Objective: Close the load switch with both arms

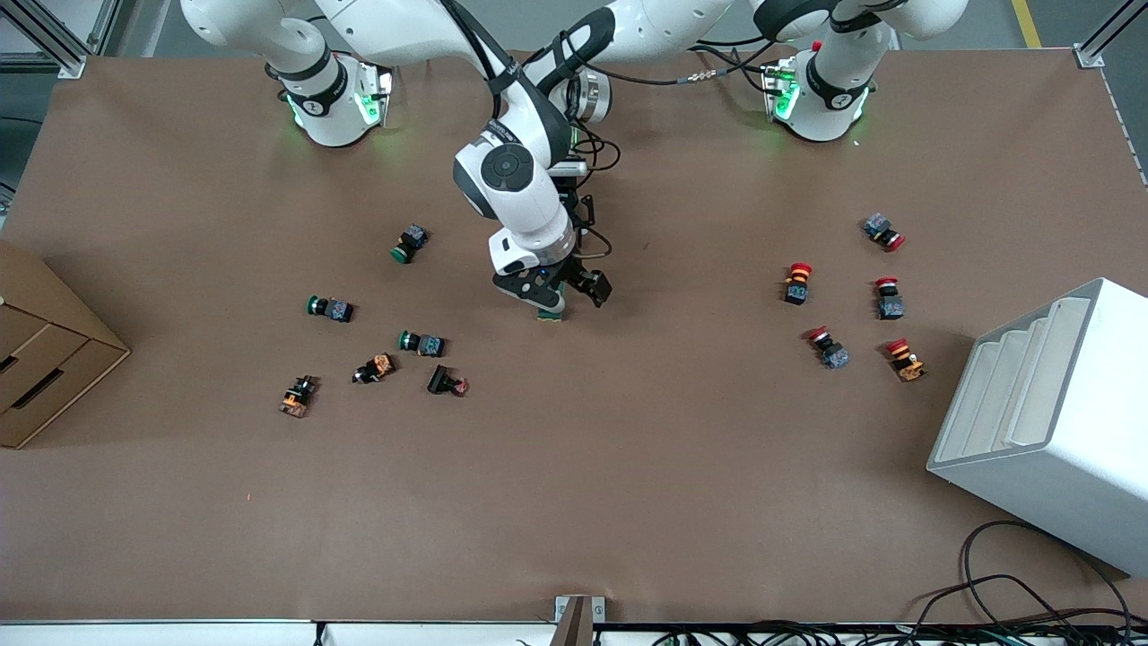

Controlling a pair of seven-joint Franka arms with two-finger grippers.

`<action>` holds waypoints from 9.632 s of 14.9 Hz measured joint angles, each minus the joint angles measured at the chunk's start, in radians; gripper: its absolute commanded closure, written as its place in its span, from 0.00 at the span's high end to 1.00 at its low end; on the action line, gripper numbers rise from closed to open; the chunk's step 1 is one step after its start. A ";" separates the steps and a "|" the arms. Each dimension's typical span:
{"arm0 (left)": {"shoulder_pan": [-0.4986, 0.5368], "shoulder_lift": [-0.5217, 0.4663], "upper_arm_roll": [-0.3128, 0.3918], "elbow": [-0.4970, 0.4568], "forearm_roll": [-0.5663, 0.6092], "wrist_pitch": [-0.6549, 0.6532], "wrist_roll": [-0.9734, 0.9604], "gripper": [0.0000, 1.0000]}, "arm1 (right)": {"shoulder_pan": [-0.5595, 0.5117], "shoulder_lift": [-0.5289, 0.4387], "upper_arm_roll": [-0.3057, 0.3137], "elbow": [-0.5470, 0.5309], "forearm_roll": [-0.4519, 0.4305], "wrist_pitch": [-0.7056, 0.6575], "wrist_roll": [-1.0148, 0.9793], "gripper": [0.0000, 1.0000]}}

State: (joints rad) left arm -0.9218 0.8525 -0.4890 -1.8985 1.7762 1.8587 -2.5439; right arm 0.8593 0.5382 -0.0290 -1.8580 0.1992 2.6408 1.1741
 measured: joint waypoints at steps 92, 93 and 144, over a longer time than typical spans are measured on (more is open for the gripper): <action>0.359 -0.438 -0.042 0.371 -1.022 -0.165 1.035 0.99 | -0.542 -0.313 -0.082 0.233 -0.095 -1.028 -1.008 1.00; 0.403 -0.447 -0.042 0.412 -1.056 -0.191 1.114 1.00 | -0.549 -0.334 -0.106 0.227 -0.108 -1.055 -1.037 1.00; 0.925 -0.953 0.395 0.340 -1.780 -0.421 2.599 1.00 | -0.865 -0.595 -0.035 0.326 -0.177 -1.319 -1.119 1.00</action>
State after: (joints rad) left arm 0.0033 -0.1007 -0.0936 -1.5583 -0.0042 1.4379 0.0552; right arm -0.0057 -0.0568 -0.0640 -1.5316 0.0218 1.3222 0.0552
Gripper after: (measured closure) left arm 0.000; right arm 0.000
